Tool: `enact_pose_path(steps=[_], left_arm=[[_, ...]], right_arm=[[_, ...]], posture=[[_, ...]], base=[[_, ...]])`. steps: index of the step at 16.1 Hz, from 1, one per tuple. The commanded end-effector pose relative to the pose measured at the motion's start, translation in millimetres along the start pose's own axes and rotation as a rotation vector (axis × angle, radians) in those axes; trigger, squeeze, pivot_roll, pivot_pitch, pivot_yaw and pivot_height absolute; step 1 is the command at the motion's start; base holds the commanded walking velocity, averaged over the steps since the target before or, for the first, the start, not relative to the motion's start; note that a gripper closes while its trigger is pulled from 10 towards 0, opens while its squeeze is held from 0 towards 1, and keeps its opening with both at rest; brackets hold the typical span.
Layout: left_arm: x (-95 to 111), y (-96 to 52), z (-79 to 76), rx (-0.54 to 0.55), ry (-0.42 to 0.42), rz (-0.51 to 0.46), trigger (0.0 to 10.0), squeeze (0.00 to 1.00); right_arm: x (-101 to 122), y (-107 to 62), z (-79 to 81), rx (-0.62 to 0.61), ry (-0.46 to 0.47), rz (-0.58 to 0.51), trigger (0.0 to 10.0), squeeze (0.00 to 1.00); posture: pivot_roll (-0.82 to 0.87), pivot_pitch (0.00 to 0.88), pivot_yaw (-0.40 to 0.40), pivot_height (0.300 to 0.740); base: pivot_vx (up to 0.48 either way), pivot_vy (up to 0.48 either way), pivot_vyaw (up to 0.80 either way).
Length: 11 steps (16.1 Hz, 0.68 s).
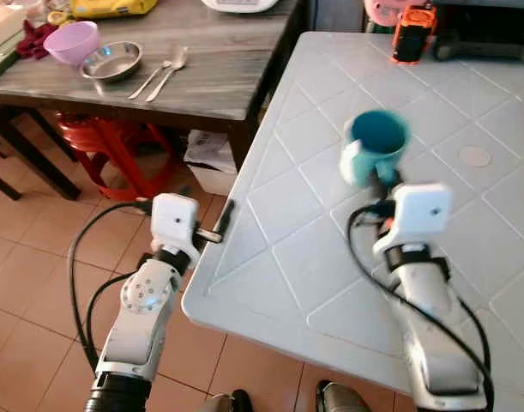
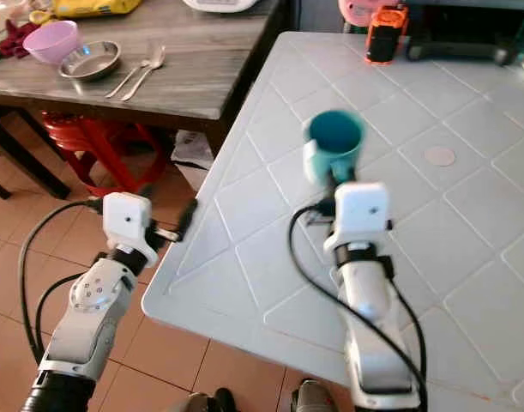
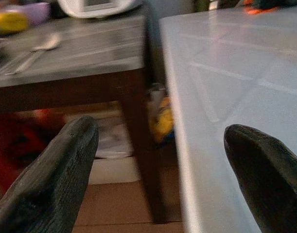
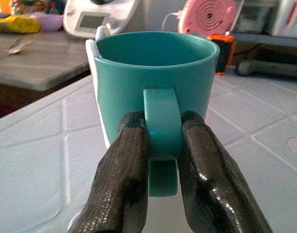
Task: Setting the table
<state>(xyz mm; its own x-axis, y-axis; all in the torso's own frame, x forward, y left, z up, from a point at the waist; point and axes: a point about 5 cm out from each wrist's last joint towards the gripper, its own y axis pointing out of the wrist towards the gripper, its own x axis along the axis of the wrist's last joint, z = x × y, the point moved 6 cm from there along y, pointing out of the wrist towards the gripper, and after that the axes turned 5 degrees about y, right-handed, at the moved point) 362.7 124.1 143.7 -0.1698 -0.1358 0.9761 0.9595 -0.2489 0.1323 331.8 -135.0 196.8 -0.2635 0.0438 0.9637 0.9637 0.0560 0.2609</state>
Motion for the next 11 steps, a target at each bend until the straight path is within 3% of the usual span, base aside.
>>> enact_pose_path(steps=[1, 4, 7, 11], left_arm=[[-6, -1.5, 13.3, 0.061, 0.019, 0.021, 10.0, 0.0], [-8, -3.0, 30.7, 0.139, 0.005, 0.025, 10.0, 0.0], [-18, -17.0, 45.2, 0.179, 0.034, 0.055, 10.0, 0.0], [-22, -33.5, 57.3, 0.234, 0.064, 0.07, 10.0, 0.0]], right_arm=[[14, -3.2, 13.7, 0.056, 0.025, -0.044, 10.0, 0.0], [17, -8.8, 19.9, 0.093, 0.021, -0.047, 10.0, 0.0], [21, -12.9, 14.6, 0.088, 0.028, -0.049, 10.0, 0.0], [5, -45.0, -4.0, 0.07, 0.019, 0.036, 10.0, 0.0]], posture=[[-0.14, 0.202, 0.115, 0.74], [-0.15, 0.198, 0.106, 0.74], [-0.14, 0.194, 0.106, 0.74], [-0.11, 0.175, 0.094, 0.74]], base=[[0.0, 0.0, 0.0], [0.0, 0.0, 0.0], [0.0, 0.0, 0.0], [0.0, 0.0, 0.0]])
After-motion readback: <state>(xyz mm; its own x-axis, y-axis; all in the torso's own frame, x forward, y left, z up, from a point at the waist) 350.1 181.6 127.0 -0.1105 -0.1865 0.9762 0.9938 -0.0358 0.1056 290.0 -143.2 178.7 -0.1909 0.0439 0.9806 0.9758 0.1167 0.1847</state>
